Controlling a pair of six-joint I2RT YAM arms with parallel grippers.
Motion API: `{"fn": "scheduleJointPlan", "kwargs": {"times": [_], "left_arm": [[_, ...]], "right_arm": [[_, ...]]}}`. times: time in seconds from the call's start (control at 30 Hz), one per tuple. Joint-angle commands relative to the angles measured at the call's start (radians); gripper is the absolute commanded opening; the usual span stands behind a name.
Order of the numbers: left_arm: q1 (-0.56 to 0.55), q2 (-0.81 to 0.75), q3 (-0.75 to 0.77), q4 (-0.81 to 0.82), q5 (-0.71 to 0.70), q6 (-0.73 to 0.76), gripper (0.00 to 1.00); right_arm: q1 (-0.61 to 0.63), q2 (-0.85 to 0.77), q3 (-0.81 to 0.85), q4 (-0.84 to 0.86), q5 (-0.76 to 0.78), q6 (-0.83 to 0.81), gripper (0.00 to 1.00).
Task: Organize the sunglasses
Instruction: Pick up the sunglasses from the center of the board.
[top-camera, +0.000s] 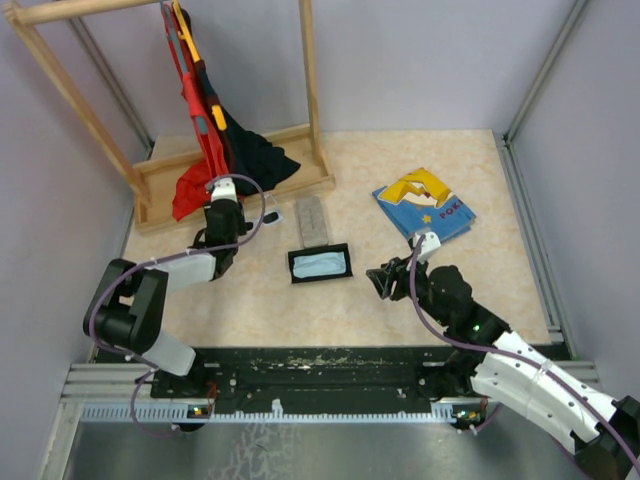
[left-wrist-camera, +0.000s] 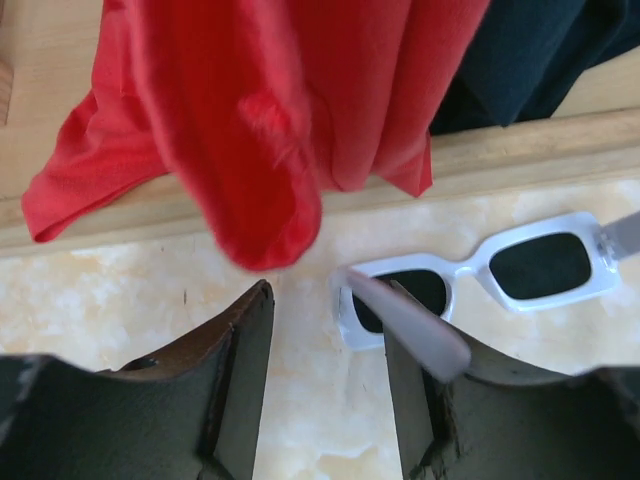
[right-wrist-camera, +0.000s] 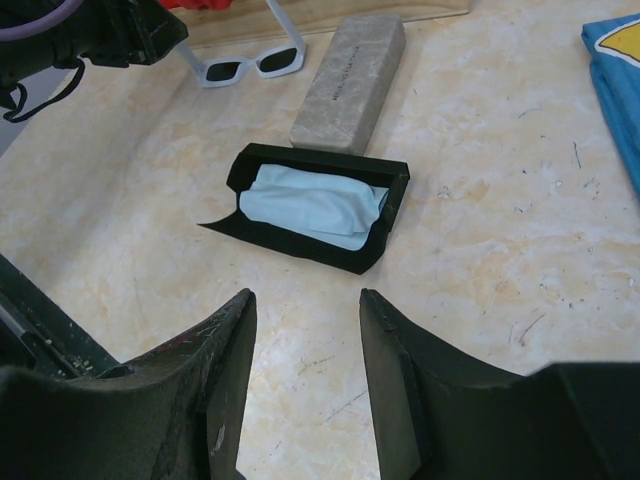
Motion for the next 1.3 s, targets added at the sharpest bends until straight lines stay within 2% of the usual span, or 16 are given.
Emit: {"fn": "scheduleJointPlan", "kwargs": {"times": [0.0,0.2,0.33,0.43,0.67,0.87,1.03,1.17,1.27], "left_arm": [[0.014,0.064,0.074,0.058,-0.039,0.031,0.52],[0.021,0.124,0.135,0.049,-0.07,0.06,0.51],[0.026,0.183,0.193,0.003,-0.073,0.074,0.46],[0.027,0.208,0.211,0.0,-0.079,0.088,0.4],[0.029,0.205,0.211,0.01,-0.071,0.094,0.17],[0.03,0.137,0.181,0.023,-0.072,0.095,0.05],[0.028,0.043,0.127,0.021,-0.041,0.082,0.01],[0.027,-0.071,0.067,-0.034,0.039,0.043,0.01],[0.026,-0.183,0.034,-0.124,0.19,-0.01,0.01]], "right_arm": [[-0.008,-0.013,-0.001,0.058,-0.005,-0.016,0.46],[-0.008,-0.009,0.001,0.065,-0.004,-0.018,0.46],[-0.008,-0.008,0.001,0.065,-0.002,-0.018,0.46],[-0.008,-0.01,0.0,0.06,0.002,-0.019,0.46],[-0.008,-0.015,0.002,0.054,0.009,-0.024,0.46],[-0.008,-0.022,0.007,0.044,0.016,-0.03,0.46],[-0.008,-0.039,0.011,0.033,0.023,-0.03,0.46],[-0.008,-0.063,0.018,0.014,0.03,-0.03,0.46],[-0.008,-0.095,0.026,-0.01,0.041,-0.025,0.46]]}}
